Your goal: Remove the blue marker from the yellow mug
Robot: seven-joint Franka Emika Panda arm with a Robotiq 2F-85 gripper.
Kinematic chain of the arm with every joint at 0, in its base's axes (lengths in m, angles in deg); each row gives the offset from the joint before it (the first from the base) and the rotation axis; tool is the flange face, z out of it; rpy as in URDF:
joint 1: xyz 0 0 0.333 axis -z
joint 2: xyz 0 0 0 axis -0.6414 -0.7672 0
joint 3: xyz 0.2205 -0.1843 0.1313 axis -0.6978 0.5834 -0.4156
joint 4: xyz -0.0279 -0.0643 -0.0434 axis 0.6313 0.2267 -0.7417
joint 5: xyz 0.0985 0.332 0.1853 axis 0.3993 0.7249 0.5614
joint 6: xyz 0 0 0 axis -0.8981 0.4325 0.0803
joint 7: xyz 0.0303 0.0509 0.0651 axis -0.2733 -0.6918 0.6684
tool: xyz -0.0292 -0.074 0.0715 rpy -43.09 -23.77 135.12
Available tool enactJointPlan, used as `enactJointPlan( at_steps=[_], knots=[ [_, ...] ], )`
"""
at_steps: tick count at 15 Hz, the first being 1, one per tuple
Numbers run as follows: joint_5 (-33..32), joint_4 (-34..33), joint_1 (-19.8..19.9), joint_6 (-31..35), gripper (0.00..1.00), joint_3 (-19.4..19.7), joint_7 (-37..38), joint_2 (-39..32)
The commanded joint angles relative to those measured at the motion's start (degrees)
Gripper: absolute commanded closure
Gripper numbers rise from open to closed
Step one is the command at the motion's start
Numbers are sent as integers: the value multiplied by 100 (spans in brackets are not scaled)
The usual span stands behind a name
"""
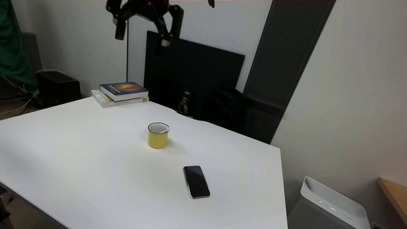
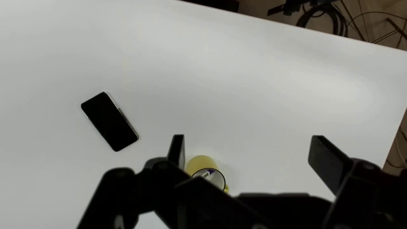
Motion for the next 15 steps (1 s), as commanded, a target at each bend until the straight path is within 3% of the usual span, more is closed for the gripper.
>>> enactJointPlan(
  at_steps=[1,6,15],
  knots=[
    [96,-293,227,396,0,308,-269,-610],
    [189,-781,456,1138,0,512,-470,-1559],
    [346,-1862,680,1279,0,300,-462,-2878]
  ],
)
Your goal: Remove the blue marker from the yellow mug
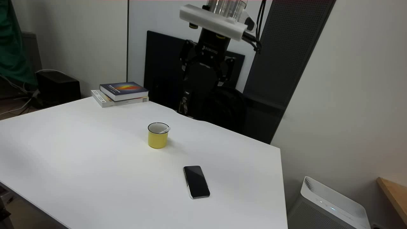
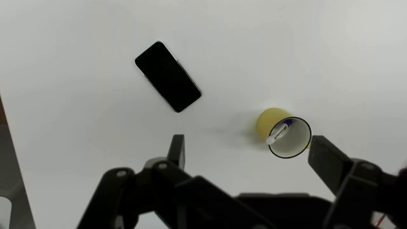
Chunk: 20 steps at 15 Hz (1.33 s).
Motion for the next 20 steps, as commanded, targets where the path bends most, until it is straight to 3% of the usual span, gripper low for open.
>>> enactJointPlan(
  at_steps=[1,9,10,20],
  knots=[
    [124,-621,156,-124,0,-157,-27,-524],
    [172,-1303,340,-272,0,-392,29,-1201],
    [30,-930,324,-49,0,-411,12,-974],
    [77,-1114,365,-125,0,-440,14,-1130]
  ],
)
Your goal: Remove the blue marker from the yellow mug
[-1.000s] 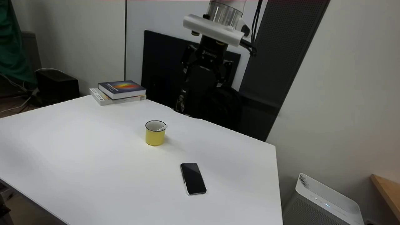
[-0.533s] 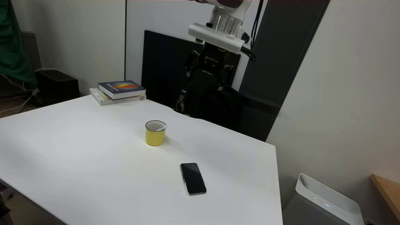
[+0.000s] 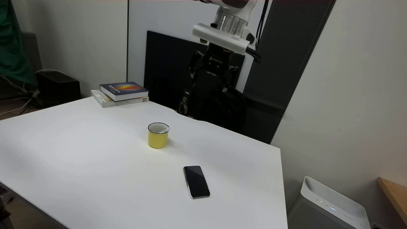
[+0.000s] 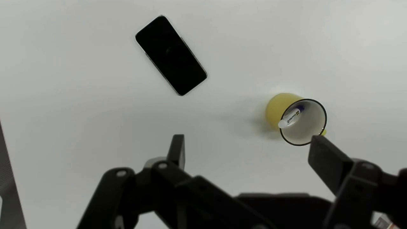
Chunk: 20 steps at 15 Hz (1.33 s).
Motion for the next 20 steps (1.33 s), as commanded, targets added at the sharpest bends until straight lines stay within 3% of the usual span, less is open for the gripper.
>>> enactJointPlan(
  at_steps=[1,6,12,20],
  knots=[
    [-29,-17,115,-16,0,-122,19,1],
    [160,401,97,1131,0,-311,-352,17],
    [420,439,85,1425,0,-659,-748,-373],
    [960,-298,436,1216,0,-929,-815,-1575]
  ],
)
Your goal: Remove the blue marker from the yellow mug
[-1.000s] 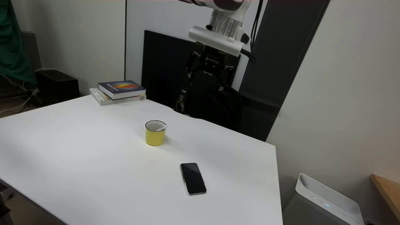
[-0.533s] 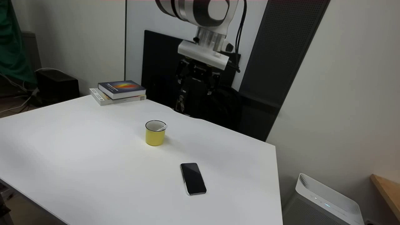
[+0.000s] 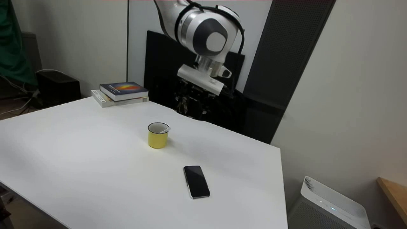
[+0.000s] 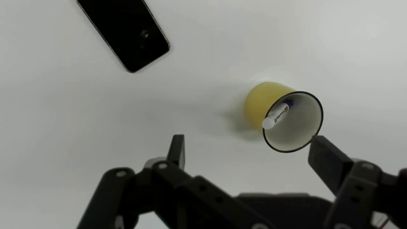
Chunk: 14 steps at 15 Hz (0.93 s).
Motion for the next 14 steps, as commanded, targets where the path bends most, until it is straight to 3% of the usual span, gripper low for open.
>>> enactJointPlan(
  at_steps=[1,14],
  knots=[
    [397,-670,320,-271,0,-295,-249,-701],
    [1041,-1762,572,-527,0,-1011,-531,-1953]
  ],
)
